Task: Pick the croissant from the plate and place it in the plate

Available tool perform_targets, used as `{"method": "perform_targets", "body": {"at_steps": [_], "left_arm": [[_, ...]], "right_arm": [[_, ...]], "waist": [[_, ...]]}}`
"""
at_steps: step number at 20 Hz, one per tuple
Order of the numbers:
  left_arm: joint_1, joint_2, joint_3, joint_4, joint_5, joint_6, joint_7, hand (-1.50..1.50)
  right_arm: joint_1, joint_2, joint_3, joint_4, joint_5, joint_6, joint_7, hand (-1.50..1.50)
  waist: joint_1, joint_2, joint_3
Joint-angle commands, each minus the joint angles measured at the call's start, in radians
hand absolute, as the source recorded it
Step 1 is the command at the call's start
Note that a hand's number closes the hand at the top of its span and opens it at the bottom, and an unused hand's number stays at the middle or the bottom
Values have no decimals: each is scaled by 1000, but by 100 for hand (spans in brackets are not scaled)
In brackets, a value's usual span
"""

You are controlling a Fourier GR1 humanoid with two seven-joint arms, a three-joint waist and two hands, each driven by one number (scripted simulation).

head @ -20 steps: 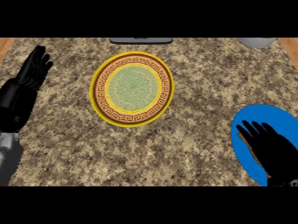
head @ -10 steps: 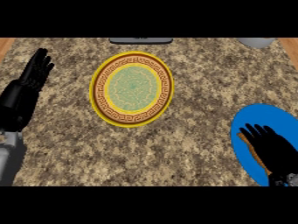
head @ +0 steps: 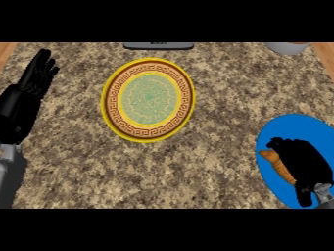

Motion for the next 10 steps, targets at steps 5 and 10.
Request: {"method": "perform_targets", "body": {"at_steps": [5,10], "left_arm": [[2,21,33,-16,14,-33,15,0],[25,-27,-1,4,-26,-9,-34,0]], "right_arm": [[-67,89,-167,107,-55,-103,41,150],[-128,121,-330,195,-124,-153,131,150]], "waist": [[0,4,6],[-1,6,6]]}}
